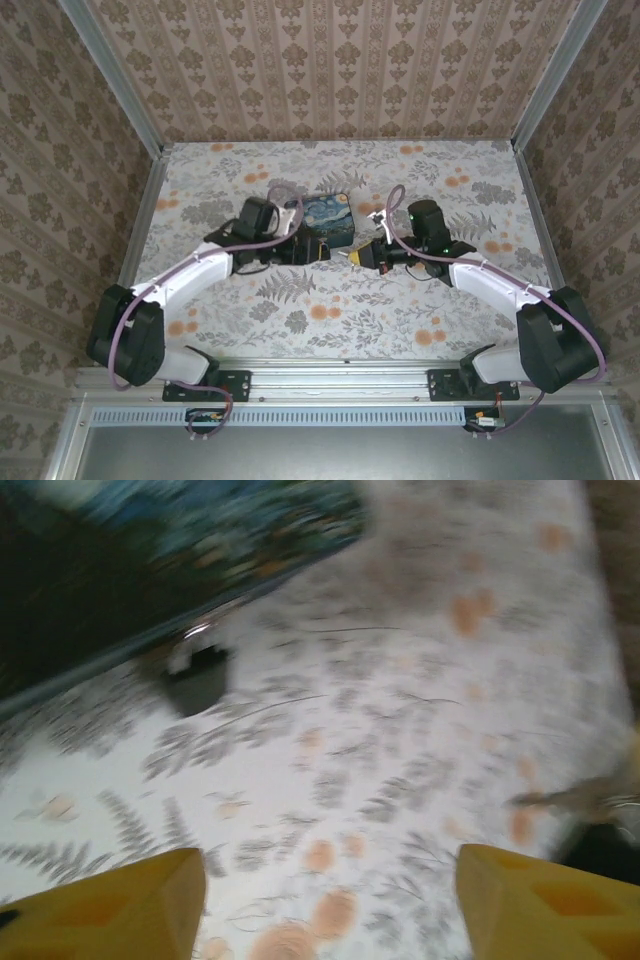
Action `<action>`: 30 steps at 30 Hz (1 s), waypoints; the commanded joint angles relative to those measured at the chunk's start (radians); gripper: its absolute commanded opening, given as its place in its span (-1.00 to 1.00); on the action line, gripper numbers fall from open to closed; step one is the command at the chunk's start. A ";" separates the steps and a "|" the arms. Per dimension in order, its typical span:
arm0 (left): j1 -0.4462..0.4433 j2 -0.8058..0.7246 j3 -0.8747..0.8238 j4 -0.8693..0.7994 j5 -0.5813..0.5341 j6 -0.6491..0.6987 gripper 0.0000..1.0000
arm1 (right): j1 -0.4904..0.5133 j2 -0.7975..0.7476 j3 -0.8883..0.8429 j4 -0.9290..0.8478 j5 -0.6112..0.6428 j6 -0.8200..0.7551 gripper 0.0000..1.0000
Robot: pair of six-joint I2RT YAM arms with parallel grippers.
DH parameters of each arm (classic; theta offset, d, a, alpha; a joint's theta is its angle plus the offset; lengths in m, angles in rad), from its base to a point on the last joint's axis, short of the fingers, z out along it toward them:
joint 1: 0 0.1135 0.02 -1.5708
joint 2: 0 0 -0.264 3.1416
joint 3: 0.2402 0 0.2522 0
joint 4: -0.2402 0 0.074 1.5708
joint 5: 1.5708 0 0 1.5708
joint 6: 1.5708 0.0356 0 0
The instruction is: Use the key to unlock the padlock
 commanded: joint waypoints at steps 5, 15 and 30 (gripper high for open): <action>-0.165 0.157 -0.047 0.205 -0.557 -0.302 0.46 | -0.014 -0.105 -0.053 0.041 0.333 0.177 -1.00; -0.219 0.406 0.122 0.244 -0.658 -0.286 0.43 | -0.014 -0.179 -0.081 -0.014 0.428 0.201 -1.00; -0.315 0.536 0.335 -0.104 -0.914 -0.423 0.14 | -0.016 -0.118 -0.063 -0.005 0.409 0.182 -1.00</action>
